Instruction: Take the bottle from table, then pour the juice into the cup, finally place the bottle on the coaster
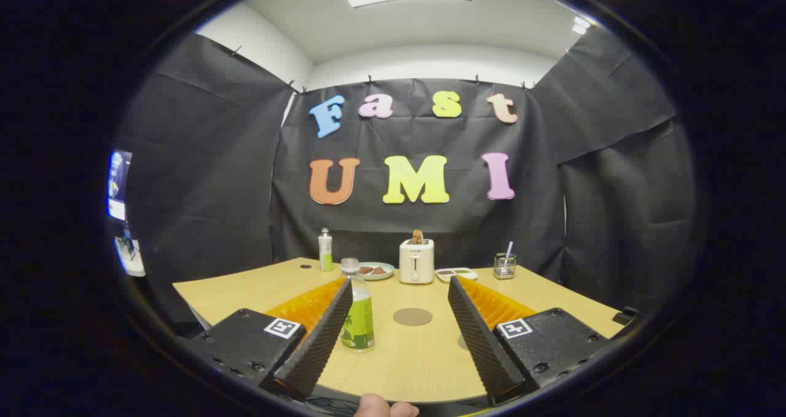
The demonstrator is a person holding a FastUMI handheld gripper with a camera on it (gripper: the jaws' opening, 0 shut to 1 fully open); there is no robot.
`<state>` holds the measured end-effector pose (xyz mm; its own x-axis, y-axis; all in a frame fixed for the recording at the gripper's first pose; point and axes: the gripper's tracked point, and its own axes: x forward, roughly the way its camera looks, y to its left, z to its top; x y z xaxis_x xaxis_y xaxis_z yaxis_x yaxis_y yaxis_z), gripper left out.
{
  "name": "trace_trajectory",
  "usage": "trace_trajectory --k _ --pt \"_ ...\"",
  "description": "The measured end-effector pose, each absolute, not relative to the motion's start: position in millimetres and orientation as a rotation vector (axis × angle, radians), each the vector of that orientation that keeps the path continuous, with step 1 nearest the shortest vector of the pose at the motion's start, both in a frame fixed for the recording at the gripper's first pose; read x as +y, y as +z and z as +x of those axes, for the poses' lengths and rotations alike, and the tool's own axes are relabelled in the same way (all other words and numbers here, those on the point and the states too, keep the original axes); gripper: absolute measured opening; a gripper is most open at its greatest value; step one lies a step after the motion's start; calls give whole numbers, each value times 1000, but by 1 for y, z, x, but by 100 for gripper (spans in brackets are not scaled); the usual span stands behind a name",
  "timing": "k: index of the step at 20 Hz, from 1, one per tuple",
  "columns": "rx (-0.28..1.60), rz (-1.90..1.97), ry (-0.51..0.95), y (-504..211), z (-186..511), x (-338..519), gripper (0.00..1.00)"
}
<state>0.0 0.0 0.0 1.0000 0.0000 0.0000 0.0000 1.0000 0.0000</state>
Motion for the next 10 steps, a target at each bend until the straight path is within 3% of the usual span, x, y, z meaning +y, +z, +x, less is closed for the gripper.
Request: trace_trajectory --k 10 --pt "-5 17 14 0 -2 5 100"
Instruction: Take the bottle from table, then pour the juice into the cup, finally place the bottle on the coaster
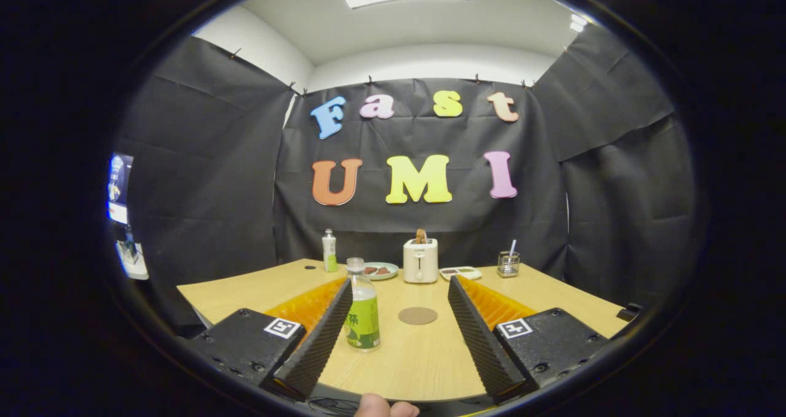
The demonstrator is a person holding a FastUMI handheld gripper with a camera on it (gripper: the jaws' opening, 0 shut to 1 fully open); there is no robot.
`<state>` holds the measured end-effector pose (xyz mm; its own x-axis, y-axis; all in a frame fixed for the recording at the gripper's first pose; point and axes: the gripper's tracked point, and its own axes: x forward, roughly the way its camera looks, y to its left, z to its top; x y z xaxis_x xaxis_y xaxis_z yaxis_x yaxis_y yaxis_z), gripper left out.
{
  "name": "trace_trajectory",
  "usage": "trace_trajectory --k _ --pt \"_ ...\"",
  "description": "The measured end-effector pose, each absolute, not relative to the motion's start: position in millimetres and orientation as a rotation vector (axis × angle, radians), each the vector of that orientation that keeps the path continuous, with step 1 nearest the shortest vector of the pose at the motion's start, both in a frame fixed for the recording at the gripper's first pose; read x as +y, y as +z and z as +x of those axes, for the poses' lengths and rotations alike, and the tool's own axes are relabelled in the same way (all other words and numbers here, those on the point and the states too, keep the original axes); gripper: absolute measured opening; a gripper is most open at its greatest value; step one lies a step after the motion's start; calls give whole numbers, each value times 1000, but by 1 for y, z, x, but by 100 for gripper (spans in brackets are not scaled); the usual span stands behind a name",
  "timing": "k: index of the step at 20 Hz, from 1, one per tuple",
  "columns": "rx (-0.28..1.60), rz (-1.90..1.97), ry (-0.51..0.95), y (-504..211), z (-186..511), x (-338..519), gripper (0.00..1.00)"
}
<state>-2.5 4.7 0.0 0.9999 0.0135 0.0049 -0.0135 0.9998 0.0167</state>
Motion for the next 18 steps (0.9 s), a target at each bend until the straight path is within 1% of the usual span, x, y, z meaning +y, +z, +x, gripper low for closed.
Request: trace_trajectory --k 8,13,18 --pt "2 25 19 -3 -1 4 100" --pt "17 12 -3 -8 0 2 100" --pt "68 -19 -9 -25 11 16 100"
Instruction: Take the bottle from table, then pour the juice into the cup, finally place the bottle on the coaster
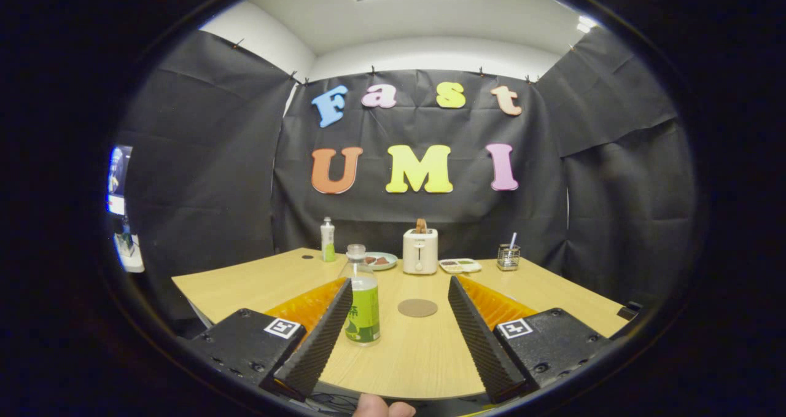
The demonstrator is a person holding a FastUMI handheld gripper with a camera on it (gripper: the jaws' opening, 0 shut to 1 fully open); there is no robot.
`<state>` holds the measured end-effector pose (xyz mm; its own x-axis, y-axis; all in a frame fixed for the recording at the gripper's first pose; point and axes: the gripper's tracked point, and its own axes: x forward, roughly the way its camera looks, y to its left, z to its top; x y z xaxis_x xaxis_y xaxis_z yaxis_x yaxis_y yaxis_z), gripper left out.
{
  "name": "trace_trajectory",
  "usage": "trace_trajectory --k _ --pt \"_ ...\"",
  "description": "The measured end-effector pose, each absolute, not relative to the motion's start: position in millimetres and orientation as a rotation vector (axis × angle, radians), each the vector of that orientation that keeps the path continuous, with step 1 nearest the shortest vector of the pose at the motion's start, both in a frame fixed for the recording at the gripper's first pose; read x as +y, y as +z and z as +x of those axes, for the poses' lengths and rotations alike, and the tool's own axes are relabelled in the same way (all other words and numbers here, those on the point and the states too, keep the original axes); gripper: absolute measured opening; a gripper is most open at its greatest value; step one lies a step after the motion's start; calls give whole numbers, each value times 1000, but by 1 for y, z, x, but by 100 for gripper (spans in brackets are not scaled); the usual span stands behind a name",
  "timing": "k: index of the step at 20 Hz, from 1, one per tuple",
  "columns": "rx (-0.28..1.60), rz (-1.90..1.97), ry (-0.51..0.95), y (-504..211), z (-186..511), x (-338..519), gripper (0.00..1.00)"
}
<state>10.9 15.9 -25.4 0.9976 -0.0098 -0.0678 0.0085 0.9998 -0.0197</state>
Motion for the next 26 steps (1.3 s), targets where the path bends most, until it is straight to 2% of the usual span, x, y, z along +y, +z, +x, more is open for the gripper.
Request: trace_trajectory --k 14,26 --pt "232 18 -29 -103 72 66 100" --pt "385 4 -19 -132 132 83 100"
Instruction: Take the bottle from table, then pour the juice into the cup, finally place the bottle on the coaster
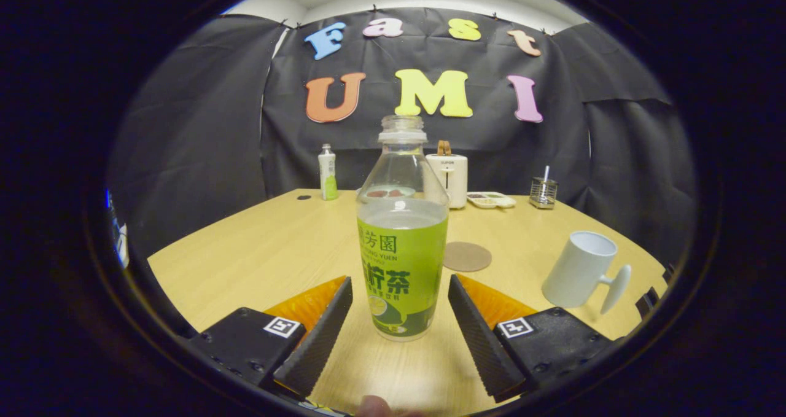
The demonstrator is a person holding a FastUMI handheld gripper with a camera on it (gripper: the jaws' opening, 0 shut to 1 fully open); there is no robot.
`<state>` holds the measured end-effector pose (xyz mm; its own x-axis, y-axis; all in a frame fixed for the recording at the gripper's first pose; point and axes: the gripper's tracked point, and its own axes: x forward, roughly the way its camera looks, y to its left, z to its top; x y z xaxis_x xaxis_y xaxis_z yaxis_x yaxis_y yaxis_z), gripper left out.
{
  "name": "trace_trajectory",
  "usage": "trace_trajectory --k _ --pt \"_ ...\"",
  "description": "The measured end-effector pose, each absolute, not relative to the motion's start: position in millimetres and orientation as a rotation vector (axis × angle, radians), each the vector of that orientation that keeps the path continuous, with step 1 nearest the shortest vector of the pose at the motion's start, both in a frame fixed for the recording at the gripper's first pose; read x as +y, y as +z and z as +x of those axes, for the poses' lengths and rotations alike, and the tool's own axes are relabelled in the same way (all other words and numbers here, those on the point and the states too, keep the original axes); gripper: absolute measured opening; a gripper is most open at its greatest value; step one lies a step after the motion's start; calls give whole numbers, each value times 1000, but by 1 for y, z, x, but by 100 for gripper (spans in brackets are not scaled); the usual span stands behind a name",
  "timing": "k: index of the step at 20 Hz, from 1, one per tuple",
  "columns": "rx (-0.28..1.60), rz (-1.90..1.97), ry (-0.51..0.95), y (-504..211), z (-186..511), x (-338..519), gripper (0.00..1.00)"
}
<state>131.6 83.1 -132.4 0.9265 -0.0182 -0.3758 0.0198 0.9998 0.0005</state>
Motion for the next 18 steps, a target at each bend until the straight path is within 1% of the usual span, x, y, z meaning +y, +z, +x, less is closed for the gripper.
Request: trace_trajectory --k 5,8,9,10,15,18 --pt "404 9 -36 -135 140 82 100" --pt "406 14 -36 -136 143 82 90" --pt "415 15 -38 -135 143 81 84" --pt "421 17 -37 -134 142 83 83" --pt "382 87 -39 -105 131 77 80" --pt "347 228 -38 -87 126 69 79"
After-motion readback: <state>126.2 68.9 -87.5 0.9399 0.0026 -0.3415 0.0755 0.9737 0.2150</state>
